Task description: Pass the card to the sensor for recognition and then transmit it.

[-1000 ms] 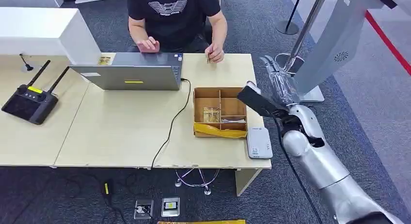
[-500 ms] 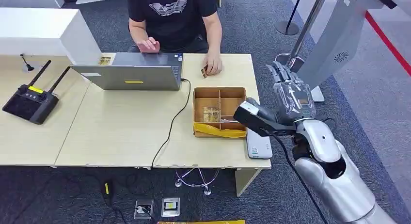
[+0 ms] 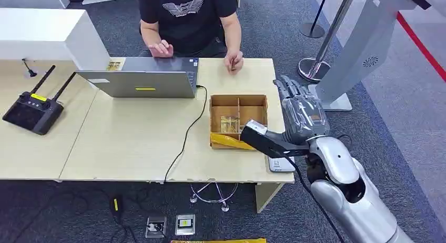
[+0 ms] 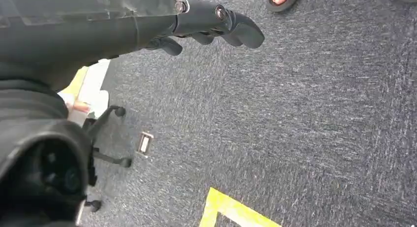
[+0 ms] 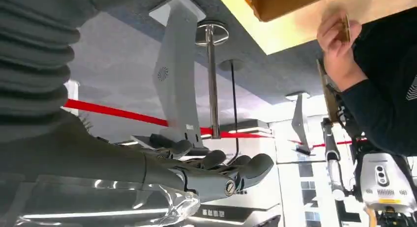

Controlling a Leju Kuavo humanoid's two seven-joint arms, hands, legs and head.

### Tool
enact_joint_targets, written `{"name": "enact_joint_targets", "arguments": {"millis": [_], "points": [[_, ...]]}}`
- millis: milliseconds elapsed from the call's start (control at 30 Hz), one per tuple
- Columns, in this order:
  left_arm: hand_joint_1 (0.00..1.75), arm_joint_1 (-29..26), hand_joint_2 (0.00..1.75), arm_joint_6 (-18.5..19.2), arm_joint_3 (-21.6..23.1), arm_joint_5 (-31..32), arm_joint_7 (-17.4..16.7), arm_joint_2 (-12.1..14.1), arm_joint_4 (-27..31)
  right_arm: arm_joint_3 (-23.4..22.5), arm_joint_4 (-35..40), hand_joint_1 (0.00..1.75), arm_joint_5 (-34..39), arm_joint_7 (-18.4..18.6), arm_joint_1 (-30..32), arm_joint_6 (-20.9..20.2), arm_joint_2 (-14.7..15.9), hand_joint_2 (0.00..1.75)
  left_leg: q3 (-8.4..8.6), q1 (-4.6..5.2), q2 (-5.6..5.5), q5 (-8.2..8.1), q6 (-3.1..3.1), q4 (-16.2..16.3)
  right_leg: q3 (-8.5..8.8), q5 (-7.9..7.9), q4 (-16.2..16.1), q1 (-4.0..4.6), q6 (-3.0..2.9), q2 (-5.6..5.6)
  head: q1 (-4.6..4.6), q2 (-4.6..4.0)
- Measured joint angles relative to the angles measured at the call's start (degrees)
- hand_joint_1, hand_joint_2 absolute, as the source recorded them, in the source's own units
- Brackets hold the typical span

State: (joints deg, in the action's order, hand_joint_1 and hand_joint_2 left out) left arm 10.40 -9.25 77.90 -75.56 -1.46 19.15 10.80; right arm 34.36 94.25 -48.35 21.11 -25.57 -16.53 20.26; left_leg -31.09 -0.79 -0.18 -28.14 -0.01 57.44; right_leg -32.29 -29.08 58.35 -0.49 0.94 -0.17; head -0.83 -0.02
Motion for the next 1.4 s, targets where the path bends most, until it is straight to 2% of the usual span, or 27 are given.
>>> {"name": "enact_joint_targets", "arguments": {"millis": [200, 600, 1400], "points": [[0.00, 0.01, 0.00, -0.44, -0.26, 0.35, -0.02, -0.22, 0.00, 0.42, -1.12, 0.00, -1.58, -0.22, 0.20, 0.05, -2.30, 1.75, -0.01, -0.01, 0.00, 0.00, 0.00, -0.01, 0.00, 0.00, 0.00, 0.01, 0.00, 0.00, -0.02, 0.00], [0.00, 0.07, 0.00, 0.09, -0.26, 1.16, 0.09, -0.22, 0.00, 1.70, -11.21, 0.00, -4.81, -2.01, 0.33, 2.76, -8.30, 1.75, -0.02, -0.01, -0.01, 0.00, 0.00, -0.01, -0.01, -0.01, 0.01, 0.01, -0.02, -0.01, 0.00, 0.00], [0.00, 0.14, 0.00, 0.85, -0.26, 2.16, 0.92, -0.13, -0.02, 1.97, -17.00, 0.00, -9.64, -2.12, 3.43, 3.91, -10.25, 1.75, -0.02, -0.01, -0.01, 0.00, 0.00, -0.01, -0.01, -0.02, 0.01, 0.02, -0.02, -0.01, 0.00, 0.00]]}}
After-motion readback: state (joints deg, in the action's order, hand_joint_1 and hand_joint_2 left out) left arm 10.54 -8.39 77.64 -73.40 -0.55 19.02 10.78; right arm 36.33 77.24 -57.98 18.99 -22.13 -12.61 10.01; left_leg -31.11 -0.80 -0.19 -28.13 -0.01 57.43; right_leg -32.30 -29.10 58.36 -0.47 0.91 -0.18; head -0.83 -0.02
